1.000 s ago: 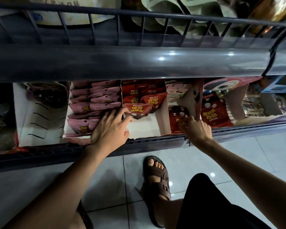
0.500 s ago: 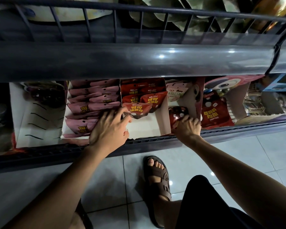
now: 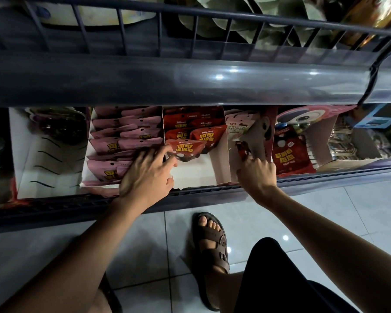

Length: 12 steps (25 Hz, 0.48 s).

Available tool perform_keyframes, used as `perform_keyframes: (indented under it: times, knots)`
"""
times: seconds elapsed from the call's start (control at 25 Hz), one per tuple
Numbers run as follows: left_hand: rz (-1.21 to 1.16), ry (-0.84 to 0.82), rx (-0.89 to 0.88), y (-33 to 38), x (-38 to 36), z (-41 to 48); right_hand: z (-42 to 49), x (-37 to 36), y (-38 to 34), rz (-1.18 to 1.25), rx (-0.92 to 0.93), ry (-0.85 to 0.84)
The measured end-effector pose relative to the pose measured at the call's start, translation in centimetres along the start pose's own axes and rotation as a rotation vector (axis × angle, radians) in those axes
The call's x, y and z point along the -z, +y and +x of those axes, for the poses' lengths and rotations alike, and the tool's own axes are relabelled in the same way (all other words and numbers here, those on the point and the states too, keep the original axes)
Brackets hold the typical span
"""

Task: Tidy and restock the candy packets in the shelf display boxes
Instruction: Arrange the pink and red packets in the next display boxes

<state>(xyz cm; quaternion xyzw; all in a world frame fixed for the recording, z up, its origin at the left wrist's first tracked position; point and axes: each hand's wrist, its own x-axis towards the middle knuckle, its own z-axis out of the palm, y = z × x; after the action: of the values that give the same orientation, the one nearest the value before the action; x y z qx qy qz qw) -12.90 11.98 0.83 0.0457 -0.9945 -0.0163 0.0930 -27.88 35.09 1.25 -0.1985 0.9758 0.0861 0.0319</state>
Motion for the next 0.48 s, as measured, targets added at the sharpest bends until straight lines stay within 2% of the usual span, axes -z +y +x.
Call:
perform_keyframes:
  times: [0.12, 0.24, 0.36, 0.48]
  knots:
    - [0.003, 0.0, -0.003, 0.1, 0.1, 0.0, -0.2, 1.5, 1.1, -0.164, 0.054, 0.015]
    - [-0.006, 0.004, -0.001, 0.1, 0.0, 0.1, -0.3, 3.6, 2.0, -0.211, 0.065, 0.099]
    - [-0.02, 0.002, 0.017, 0.2, 0.0, 0.2, -0.9, 5.6, 2.9, -0.118, 0.084, 0.224]
    - [-0.013, -0.005, 0.018, 0.3, 0.1, 0.2, -1.7, 7.5, 3.3, 0.099, 0.166, 0.352]
